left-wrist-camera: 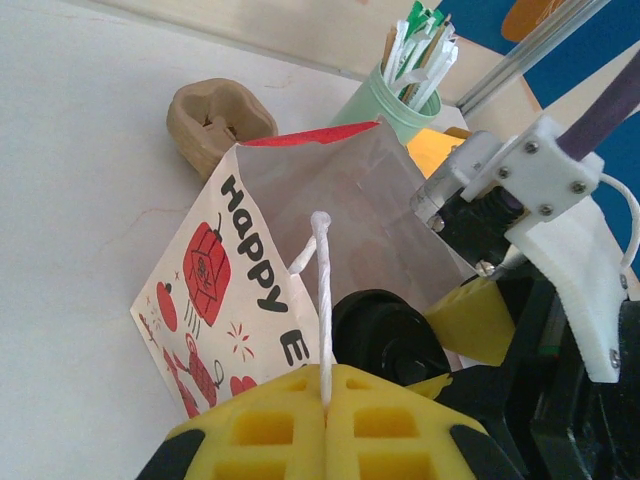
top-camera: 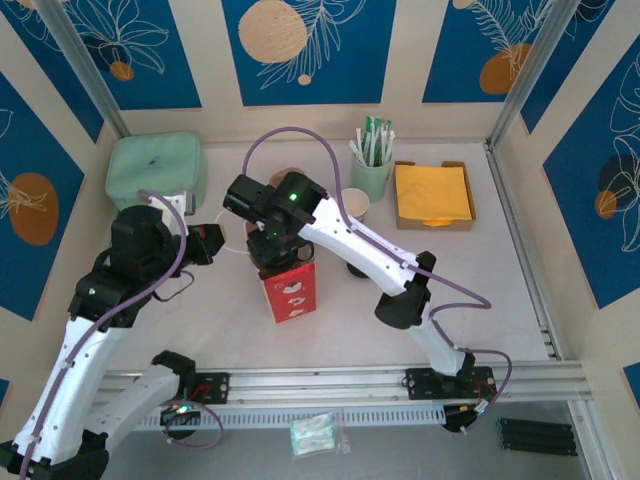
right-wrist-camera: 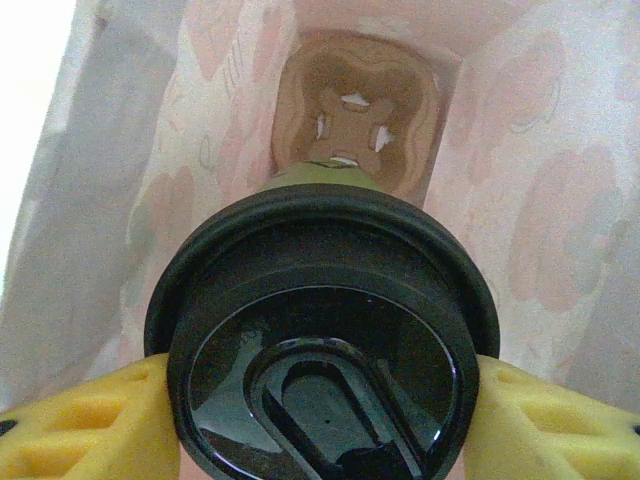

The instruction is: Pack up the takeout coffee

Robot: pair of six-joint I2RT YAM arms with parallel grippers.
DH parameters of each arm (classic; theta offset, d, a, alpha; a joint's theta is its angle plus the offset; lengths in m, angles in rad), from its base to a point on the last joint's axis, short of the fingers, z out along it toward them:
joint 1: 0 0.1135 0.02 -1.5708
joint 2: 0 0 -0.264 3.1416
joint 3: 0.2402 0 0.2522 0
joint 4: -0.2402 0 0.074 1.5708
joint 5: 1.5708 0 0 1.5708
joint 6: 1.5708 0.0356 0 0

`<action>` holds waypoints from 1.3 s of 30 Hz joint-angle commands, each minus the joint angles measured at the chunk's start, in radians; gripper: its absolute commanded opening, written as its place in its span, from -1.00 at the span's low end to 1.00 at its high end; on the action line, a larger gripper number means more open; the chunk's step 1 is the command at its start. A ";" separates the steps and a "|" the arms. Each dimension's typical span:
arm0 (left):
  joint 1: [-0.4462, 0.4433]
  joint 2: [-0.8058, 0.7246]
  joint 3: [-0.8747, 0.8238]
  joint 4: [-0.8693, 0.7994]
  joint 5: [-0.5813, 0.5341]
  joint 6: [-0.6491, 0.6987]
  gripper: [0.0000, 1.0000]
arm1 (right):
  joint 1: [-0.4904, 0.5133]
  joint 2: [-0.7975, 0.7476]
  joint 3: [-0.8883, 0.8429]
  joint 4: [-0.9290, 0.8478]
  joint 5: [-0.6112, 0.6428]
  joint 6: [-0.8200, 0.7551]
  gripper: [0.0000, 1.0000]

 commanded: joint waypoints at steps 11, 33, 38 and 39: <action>0.011 -0.019 -0.013 0.012 -0.005 -0.001 -1.00 | -0.005 0.020 -0.042 -0.076 -0.008 -0.005 0.24; 0.010 -0.018 -0.010 0.014 -0.005 -0.006 -1.00 | -0.005 0.020 -0.147 -0.018 -0.040 -0.013 0.24; 0.012 -0.020 -0.010 0.013 -0.007 -0.007 -1.00 | -0.002 0.023 -0.158 -0.009 -0.050 -0.012 0.24; 0.012 -0.021 -0.010 0.012 -0.007 -0.006 -1.00 | -0.002 0.023 -0.159 -0.008 -0.054 -0.010 0.24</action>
